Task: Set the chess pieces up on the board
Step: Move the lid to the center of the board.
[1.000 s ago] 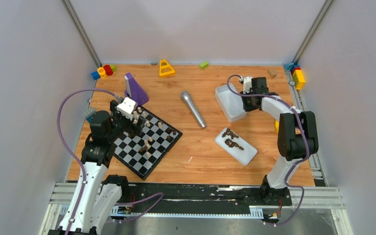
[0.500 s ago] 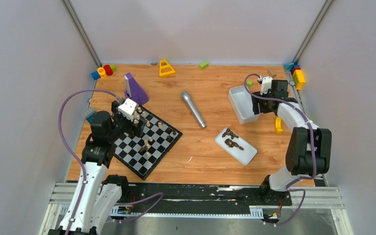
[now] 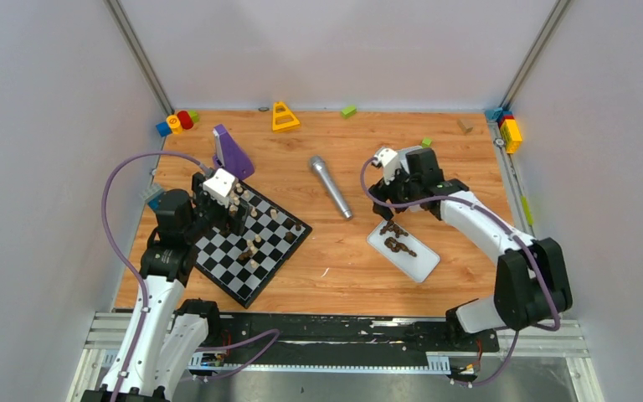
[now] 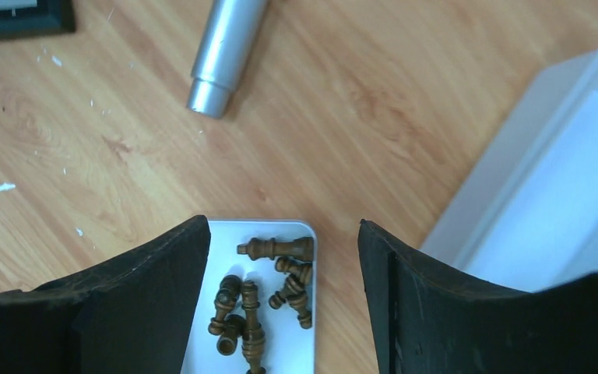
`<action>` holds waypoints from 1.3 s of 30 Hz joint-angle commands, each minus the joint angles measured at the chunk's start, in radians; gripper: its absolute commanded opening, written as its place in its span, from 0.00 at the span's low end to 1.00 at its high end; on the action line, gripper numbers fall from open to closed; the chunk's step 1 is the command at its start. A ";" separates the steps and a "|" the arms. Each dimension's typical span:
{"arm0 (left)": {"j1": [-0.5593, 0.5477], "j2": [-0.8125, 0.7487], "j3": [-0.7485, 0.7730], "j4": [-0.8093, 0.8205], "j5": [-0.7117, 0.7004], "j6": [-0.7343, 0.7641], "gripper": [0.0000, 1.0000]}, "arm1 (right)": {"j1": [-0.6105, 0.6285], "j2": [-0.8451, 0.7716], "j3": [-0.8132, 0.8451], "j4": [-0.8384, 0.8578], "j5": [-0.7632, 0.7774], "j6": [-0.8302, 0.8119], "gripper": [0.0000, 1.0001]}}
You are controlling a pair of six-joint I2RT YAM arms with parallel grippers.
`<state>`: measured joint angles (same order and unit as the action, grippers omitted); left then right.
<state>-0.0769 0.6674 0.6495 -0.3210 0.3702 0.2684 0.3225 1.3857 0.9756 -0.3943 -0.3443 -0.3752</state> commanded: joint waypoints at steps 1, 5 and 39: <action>0.007 0.002 0.000 0.011 0.024 0.020 1.00 | 0.089 0.091 -0.006 -0.004 0.001 -0.059 0.70; 0.007 0.004 -0.001 0.011 0.021 0.022 1.00 | 0.161 0.172 0.012 0.006 0.033 -0.079 0.68; 0.008 0.008 -0.007 0.007 0.037 0.037 1.00 | 0.104 0.195 0.183 -0.116 -0.026 0.031 0.74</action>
<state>-0.0769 0.6720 0.6476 -0.3260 0.3920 0.2852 0.4011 1.4868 0.9836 -0.5720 -0.1925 -0.4660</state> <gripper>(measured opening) 0.998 0.682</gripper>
